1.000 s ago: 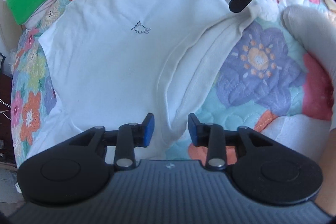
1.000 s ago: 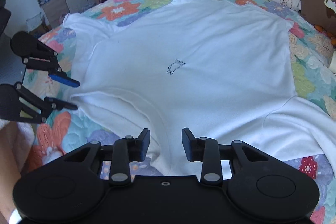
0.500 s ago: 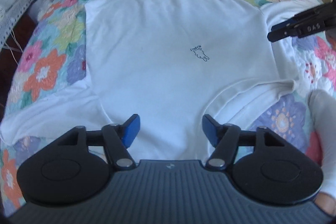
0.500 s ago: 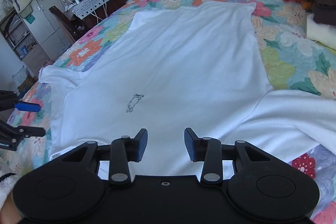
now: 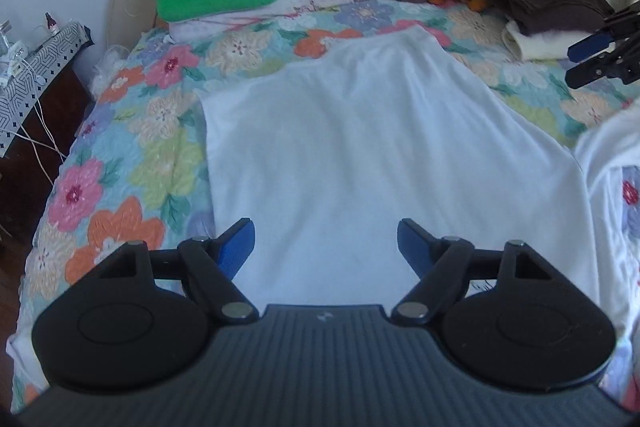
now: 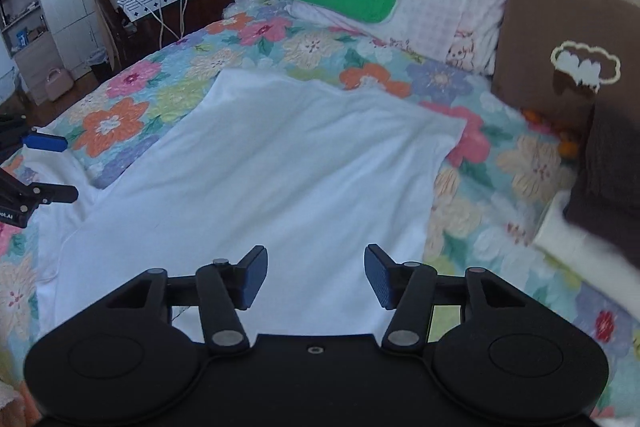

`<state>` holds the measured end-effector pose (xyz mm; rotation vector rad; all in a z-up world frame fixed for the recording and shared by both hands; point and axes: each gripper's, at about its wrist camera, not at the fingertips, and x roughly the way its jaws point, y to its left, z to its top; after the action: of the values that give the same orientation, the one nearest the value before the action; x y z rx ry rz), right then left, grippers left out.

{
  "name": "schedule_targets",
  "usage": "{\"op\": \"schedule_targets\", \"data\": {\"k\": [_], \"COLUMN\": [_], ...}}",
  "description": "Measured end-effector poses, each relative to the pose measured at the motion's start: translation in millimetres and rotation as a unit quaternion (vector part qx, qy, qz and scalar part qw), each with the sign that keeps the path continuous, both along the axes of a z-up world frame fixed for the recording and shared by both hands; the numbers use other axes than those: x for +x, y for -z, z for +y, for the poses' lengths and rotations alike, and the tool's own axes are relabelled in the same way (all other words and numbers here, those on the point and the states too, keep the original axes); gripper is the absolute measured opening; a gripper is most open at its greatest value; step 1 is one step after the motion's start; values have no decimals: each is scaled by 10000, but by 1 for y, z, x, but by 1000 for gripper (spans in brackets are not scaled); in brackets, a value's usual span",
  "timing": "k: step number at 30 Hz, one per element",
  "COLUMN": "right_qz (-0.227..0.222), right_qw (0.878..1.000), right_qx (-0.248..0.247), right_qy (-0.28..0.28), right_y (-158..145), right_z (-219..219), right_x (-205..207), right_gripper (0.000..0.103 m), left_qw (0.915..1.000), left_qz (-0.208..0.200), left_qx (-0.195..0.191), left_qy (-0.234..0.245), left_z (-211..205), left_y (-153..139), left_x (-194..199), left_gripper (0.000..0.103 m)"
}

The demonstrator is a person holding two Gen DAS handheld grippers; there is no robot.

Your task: Fold clothes

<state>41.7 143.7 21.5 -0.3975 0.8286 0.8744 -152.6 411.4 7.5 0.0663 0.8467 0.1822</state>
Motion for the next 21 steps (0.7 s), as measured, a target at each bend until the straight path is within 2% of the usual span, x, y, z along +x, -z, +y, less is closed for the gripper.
{"op": "schedule_targets", "data": {"k": [2,5,9,10,12,15,18,21], "right_qz": [42,484,1241,1428,1538,1650,1705,1589], "right_qw": [9998,9956,9728,9648,9551,9461,9461,9507], "right_qx": [-71,295,1036,1185,1336,1468,1422,1301], "right_qy": [154,741,1661,1865,2150,2368,2356,2325], "right_y": [-2,8,46,57,75,97,112,119], "right_z": [11,17,13,13,17,29,46,58], "right_x": [31,87,149,163,187,217,237,251], "right_gripper": [59,59,59,59,59,60,60,60], "left_qw": [9997,9978,9923,9929,9959,9989,9938,9868], "left_qz": [-57,-65,-4,12,6,3,-77,-108], "left_qx": [191,549,1191,1156,865,30,-803,-1213], "left_qy": [-130,-363,-342,-295,-269,-473,-766,-1067], "left_z": [24,56,93,103,123,159,194,223], "left_y": [7,22,51,58,70,87,104,126], "left_x": [23,56,100,109,126,157,184,210], "left_gripper": [75,75,75,75,75,75,75,75]}}
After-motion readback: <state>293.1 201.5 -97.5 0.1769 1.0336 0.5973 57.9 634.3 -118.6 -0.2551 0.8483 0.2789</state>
